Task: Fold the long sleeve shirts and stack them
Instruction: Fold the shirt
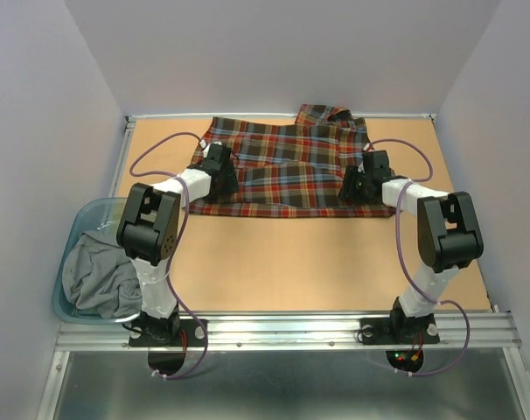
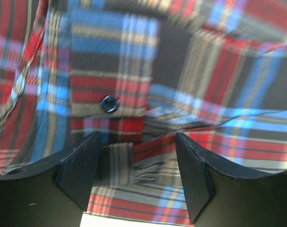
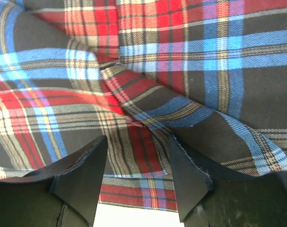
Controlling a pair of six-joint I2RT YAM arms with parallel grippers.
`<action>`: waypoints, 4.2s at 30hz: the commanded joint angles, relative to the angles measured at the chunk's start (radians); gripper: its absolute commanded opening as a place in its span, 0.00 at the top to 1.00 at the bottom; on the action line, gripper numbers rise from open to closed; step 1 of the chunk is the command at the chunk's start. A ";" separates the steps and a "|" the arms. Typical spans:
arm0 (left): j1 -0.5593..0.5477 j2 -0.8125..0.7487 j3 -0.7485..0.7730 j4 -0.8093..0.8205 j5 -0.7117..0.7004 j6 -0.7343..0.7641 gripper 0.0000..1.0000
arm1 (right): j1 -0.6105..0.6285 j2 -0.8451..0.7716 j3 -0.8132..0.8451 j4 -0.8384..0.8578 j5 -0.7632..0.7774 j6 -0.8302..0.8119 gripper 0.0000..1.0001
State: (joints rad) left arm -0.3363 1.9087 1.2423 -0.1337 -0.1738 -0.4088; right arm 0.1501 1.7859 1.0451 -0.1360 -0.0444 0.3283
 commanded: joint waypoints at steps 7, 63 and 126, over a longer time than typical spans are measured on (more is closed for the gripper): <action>0.006 -0.118 -0.204 -0.202 0.017 -0.050 0.25 | -0.017 -0.115 -0.201 -0.250 0.136 0.078 0.40; -0.142 0.003 -0.156 0.114 0.433 -0.151 0.57 | -0.472 -0.333 -0.809 0.683 -0.526 0.520 0.89; -0.132 -0.169 -0.109 -0.132 0.109 0.007 0.11 | -0.060 -0.249 -0.166 -0.086 -0.169 -0.006 0.41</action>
State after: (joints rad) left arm -0.4706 1.7264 1.1130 -0.1730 0.0116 -0.4419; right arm 0.0410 1.5482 0.8375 0.0719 -0.3214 0.4377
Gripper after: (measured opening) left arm 0.895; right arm 0.592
